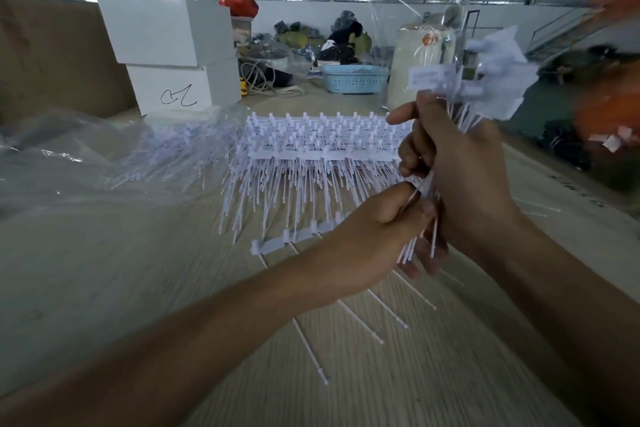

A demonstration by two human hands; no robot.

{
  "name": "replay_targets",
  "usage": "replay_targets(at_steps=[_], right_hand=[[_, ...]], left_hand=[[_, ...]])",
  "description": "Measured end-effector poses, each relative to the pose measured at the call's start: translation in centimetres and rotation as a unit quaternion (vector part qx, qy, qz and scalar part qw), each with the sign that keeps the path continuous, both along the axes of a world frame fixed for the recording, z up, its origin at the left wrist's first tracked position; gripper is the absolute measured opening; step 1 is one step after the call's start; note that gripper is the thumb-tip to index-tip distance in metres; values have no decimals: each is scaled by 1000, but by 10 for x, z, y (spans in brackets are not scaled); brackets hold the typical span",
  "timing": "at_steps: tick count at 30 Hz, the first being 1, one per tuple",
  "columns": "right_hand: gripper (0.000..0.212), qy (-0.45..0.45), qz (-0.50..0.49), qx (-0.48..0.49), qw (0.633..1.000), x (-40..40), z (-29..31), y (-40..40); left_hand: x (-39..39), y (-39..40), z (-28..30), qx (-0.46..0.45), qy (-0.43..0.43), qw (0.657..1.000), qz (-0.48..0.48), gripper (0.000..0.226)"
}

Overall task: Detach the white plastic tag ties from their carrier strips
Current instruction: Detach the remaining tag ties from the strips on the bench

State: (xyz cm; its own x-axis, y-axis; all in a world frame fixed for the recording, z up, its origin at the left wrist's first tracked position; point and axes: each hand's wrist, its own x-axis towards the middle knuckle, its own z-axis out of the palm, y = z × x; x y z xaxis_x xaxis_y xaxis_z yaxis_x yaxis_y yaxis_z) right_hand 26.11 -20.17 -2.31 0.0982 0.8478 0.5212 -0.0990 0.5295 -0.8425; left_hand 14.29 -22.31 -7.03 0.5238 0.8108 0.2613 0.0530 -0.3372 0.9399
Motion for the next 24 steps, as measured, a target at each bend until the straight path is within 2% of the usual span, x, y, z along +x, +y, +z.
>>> replay_targets(at_steps=[2,4,6,10,13,17,21,24], right_hand=[[40,-46,-18,21,999,1,0,1],[42,-86,-29,23,996,4,-1,1],[44,-102,-24,-4,994,5,-3,3],[46,-129,27,-69,989,0,-6,9],[44,-152,69,-109,980,-7,-4,13],[43,-191,138,-156,959,-20,1,18],[50,-226,167,-129,951,-50,3,25],[59,-248,206,-114,940,-72,17,36]], left_hand=[[2,-2,1,-58,-46,997,-17,28],[2,-3,2,-81,-74,994,-20,21],[-1,-3,3,-80,-78,994,-8,18],[-5,-4,10,-104,-76,992,14,30],[-7,-8,21,-155,-131,979,24,30],[-3,-12,33,-175,-152,967,107,43],[-20,-17,31,-203,-164,952,160,50],[-49,-11,35,-143,-163,952,218,47]])
